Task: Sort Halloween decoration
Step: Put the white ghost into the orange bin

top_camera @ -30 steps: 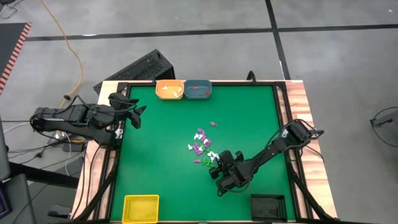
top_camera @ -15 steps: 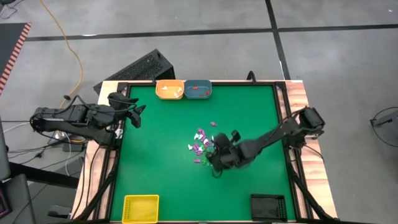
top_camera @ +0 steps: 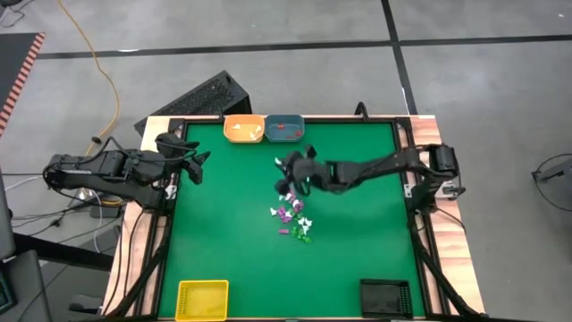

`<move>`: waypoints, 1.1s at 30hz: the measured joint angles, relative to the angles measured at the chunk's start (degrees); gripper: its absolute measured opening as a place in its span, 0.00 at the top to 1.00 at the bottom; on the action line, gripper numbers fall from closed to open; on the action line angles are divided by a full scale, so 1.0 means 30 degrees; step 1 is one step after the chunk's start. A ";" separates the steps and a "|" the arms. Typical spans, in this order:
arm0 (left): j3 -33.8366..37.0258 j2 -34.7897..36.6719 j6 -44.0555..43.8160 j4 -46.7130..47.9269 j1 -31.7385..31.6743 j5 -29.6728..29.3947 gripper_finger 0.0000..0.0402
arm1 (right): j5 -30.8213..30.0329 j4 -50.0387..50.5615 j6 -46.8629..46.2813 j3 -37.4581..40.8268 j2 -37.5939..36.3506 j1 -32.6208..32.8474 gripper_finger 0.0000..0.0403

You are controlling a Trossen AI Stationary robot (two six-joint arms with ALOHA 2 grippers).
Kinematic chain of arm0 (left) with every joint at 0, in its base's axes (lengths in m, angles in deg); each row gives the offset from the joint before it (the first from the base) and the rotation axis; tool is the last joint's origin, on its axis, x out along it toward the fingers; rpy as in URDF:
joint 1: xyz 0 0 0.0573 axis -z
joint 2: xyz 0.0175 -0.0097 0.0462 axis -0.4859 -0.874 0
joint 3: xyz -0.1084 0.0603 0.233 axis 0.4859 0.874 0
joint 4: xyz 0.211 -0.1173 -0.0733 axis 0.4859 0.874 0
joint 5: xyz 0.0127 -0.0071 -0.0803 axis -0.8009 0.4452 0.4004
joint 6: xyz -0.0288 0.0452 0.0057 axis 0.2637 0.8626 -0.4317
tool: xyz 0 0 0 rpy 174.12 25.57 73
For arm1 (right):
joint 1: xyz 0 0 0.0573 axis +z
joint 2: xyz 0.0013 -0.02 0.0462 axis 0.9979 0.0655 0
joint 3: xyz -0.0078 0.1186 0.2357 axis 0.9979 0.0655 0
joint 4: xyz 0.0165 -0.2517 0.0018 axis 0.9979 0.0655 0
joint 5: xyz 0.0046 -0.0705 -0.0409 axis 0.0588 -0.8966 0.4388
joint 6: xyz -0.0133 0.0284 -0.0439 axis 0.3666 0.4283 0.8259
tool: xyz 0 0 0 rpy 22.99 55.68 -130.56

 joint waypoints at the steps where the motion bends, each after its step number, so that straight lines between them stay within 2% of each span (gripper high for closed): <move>1: 0.0000 0.0000 0.0049 -0.0014 0.0000 0.0096 0.42 | 0.0572 -0.0683 0.0383 0.0018 0.0019 -0.0499 0.95; 4: 0.0000 -0.0002 0.0043 -0.0036 0.0007 0.0264 0.42 | 0.2114 -0.2875 0.0962 -0.0019 0.0319 -0.1901 0.95; 10: 0.0000 0.0102 0.0115 -0.0058 0.0007 0.0276 0.42 | 0.3995 -0.4512 0.1032 -0.0736 0.1681 -0.3907 0.95; 22: 0.0000 0.0808 0.0130 -0.0131 0.0000 0.0154 0.42 | 0.8920 -0.4858 0.1081 -0.8042 0.7850 -0.5485 0.95; 27: 0.0000 0.1052 0.0134 -0.0140 0.0007 0.0210 0.42 | 1.0052 -0.4495 0.1008 -1.0873 0.9842 -0.6113 0.95; 33: 0.0000 0.1205 0.0137 -0.0167 0.0007 0.0154 0.42 | 1.0174 -0.2955 0.1010 -1.3150 1.1343 -0.6599 0.95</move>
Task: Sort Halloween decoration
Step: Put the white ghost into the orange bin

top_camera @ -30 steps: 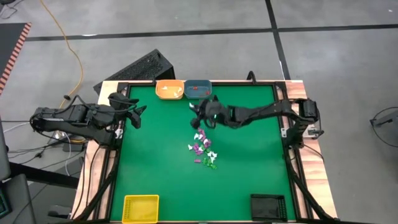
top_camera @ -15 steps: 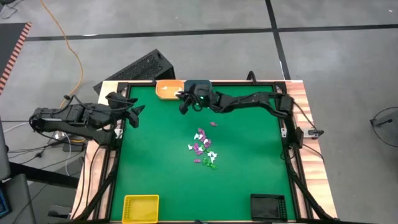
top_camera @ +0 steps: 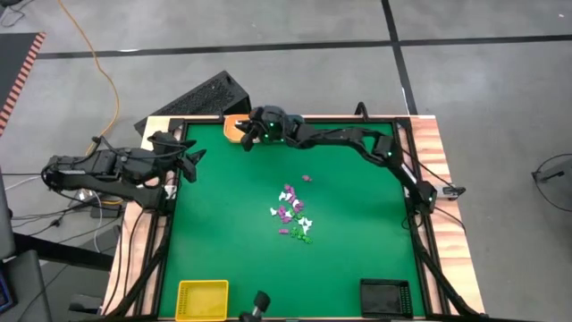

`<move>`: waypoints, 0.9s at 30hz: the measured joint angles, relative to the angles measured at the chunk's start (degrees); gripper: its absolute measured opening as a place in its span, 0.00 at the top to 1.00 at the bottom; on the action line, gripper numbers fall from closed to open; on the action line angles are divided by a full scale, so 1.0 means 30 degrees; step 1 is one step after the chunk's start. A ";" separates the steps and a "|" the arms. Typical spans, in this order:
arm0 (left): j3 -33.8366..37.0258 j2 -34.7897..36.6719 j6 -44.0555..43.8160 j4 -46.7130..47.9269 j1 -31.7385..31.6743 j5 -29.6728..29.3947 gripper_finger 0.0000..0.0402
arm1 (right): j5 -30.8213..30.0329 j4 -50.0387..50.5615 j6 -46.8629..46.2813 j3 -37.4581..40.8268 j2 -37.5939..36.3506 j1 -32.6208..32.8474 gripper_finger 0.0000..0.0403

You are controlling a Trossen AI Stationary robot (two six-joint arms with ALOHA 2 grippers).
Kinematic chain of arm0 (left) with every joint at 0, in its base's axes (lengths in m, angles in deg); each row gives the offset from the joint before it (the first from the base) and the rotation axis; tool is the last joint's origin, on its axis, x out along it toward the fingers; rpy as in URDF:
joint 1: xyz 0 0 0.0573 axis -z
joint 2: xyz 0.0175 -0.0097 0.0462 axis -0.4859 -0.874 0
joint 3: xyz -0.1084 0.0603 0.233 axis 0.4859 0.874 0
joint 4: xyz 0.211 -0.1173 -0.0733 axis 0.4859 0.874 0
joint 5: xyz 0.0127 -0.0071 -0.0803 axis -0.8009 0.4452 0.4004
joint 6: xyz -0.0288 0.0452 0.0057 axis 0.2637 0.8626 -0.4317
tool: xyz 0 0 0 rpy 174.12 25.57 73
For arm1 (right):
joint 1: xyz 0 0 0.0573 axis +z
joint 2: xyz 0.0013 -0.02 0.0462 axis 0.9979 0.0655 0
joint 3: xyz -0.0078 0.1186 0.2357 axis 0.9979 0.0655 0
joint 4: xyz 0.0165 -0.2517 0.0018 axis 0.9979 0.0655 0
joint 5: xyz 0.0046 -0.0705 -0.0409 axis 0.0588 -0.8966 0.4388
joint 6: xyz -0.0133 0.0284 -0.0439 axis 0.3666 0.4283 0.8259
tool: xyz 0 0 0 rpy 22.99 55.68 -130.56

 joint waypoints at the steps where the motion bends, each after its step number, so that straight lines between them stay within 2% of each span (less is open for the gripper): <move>1: 0.0000 0.0021 0.0000 0.0011 -0.0004 0.0000 0.42 | -0.0005 0.0328 0.0005 -0.0186 0.0211 -0.0071 0.95; 4: 0.0000 0.0031 0.0000 0.0022 0.0000 -0.0006 0.42 | -0.0194 0.1709 -0.0002 -0.0267 0.0276 -0.0303 0.95; 7: 0.0000 0.0027 0.0082 0.0044 0.0000 -0.0009 0.42 | -0.1518 0.3383 -0.0002 -0.0316 0.0232 -0.0445 0.94; 11: 0.0000 0.0034 0.0262 0.0044 0.0000 -0.0061 0.42 | -0.2084 0.4623 -0.0696 -0.0316 0.0254 -0.0670 0.89; 15: 0.0000 0.0034 0.0262 0.0044 0.0000 -0.0097 0.42 | -0.2609 0.5302 -0.1281 -0.0316 0.0240 -0.0813 0.82; 27: 0.0000 0.0034 0.0270 0.0051 0.0000 -0.0158 0.42 | -0.2422 0.5308 -0.1006 -0.0396 0.0189 -0.0810 0.70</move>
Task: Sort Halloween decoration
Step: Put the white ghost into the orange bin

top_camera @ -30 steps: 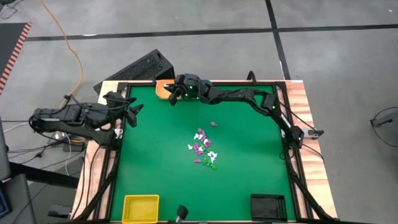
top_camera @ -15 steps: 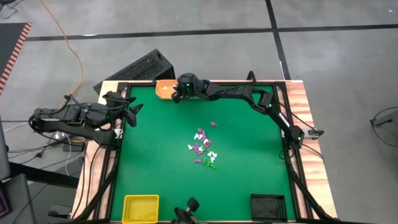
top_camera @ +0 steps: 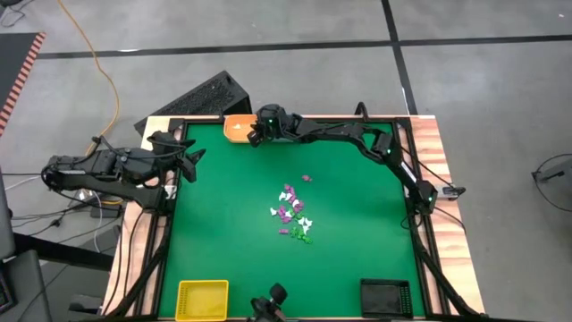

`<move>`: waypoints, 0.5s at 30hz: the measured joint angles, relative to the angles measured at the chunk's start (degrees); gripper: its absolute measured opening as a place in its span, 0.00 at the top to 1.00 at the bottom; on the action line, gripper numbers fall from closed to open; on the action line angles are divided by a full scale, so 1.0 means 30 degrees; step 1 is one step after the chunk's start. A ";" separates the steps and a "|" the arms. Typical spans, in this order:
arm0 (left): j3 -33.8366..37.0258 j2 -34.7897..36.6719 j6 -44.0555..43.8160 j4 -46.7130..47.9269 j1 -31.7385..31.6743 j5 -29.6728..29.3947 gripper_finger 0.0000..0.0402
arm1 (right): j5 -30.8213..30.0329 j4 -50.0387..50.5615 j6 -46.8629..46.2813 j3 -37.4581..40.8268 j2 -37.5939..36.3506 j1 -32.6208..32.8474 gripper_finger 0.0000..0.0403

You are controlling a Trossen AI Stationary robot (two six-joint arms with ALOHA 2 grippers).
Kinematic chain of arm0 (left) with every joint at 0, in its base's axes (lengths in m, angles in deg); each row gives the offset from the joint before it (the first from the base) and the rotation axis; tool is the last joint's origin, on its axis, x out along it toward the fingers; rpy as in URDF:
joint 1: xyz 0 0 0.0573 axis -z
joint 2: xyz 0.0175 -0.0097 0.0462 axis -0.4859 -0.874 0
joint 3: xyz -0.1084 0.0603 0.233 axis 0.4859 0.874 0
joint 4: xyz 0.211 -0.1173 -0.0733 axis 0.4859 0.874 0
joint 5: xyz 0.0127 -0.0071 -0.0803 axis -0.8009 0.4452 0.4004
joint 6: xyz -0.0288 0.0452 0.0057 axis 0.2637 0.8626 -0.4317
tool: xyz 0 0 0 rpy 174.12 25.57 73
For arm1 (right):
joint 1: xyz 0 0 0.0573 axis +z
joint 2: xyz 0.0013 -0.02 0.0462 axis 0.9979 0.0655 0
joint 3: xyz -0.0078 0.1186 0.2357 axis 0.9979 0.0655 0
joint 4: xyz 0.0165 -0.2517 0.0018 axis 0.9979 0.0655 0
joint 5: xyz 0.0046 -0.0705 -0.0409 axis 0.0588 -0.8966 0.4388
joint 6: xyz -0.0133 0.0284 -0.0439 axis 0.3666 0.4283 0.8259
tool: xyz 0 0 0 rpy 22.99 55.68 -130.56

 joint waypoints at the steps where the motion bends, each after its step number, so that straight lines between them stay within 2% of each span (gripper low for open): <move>1: 0.0000 0.0000 0.0000 0.0000 0.0000 0.0003 0.42 | 0.0463 0.0185 0.0202 -0.0210 -0.0029 0.0000 0.69; 3: 0.0000 0.0000 0.0000 0.0000 0.0000 0.0003 0.42 | 0.1472 0.0539 0.0686 -0.0652 -0.0261 -0.0007 0.68; 8: 0.0000 0.0000 0.0150 0.0000 -0.0005 0.0153 0.42 | 0.2304 0.2736 0.2619 -0.2515 -0.1852 0.0075 0.67; 15: 0.0000 0.0000 0.0328 0.0064 -0.0002 0.0546 0.42 | 0.2344 1.1042 0.6282 -0.3418 -0.6396 0.0131 0.67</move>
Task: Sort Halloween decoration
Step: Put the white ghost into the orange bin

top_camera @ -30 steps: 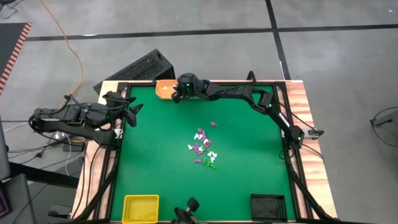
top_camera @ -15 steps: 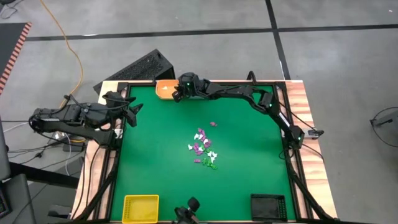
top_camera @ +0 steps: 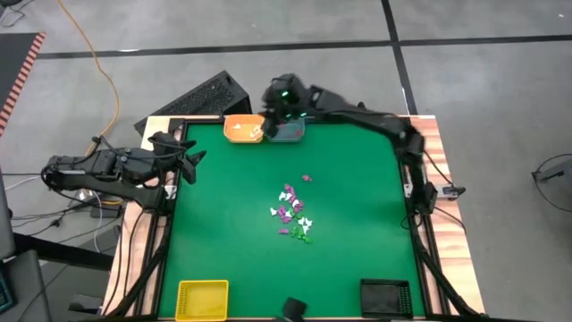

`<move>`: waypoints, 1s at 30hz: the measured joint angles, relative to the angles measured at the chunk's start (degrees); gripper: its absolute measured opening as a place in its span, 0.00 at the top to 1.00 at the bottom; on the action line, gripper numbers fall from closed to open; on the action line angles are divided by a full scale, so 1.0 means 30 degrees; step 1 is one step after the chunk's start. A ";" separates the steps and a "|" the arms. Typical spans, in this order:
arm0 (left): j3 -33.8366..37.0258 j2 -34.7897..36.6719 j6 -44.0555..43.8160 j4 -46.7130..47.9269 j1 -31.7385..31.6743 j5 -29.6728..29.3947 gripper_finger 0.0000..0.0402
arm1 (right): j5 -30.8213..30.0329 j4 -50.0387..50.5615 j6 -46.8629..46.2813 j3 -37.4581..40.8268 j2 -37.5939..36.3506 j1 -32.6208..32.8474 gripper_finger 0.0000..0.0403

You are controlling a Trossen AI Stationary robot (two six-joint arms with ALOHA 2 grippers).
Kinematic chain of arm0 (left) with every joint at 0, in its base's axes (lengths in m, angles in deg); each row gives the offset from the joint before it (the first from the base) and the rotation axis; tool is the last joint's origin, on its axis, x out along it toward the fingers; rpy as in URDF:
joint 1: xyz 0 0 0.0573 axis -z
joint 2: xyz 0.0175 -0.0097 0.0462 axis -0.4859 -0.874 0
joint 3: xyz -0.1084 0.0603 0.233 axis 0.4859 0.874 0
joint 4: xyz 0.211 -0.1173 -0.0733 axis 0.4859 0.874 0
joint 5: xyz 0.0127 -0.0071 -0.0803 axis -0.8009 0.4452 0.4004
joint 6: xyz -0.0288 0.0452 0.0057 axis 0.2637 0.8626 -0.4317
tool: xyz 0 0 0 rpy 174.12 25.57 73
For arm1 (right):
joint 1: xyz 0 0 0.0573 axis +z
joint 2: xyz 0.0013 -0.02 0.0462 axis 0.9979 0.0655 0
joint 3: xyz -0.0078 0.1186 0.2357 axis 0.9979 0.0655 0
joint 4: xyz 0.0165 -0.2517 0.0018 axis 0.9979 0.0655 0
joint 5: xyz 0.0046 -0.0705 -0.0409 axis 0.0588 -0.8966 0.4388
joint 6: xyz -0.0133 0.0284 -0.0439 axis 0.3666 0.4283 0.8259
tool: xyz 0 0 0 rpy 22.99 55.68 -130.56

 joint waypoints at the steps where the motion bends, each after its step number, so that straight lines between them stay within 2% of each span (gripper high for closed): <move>1: 0.0000 -0.0002 0.0094 0.0012 -0.0002 0.0096 0.42 | -0.0045 0.1510 0.0036 -0.0016 -0.0789 0.0000 0.67; 4: 0.0000 -0.0007 0.0306 0.0009 -0.0005 0.0209 0.42 | -0.0946 0.5978 -0.0557 -0.0050 -0.2756 0.0129 0.68; 7: 0.0000 0.0000 0.0291 0.0013 -0.0002 0.0231 0.42 | -0.2301 1.0651 -0.2442 0.0010 -0.3956 0.0759 0.69; 10: 0.0000 0.0000 0.0289 0.0011 -0.0005 0.0670 0.42 | -0.3484 1.4616 -0.4873 0.0037 -0.4866 0.2093 0.70; 13: 0.0000 0.0000 0.0262 0.0008 -0.0005 0.1359 0.42 | -0.4789 1.6891 -0.7187 0.0420 -0.5576 0.4110 0.70; 17: 0.0000 0.0000 0.0547 -0.0134 -0.0005 0.2530 0.42 | -0.7087 1.6833 -1.0464 0.2835 -0.6760 0.7679 0.70; 23: 0.0000 0.0000 0.1218 -0.0295 -0.0005 0.2971 0.42 | -1.0330 1.5965 -1.8170 0.7795 -0.8721 1.3080 0.71; 26: 0.0000 -0.0003 0.1946 -0.0629 -0.0005 0.3322 0.42 | -1.1600 1.3457 -2.0053 1.0217 -0.8785 1.5114 0.71; 30: 0.0000 0.0000 0.2323 -0.0779 -0.0005 0.3920 0.42 | -1.2363 0.9197 -2.0445 1.2658 -0.7817 1.6611 0.71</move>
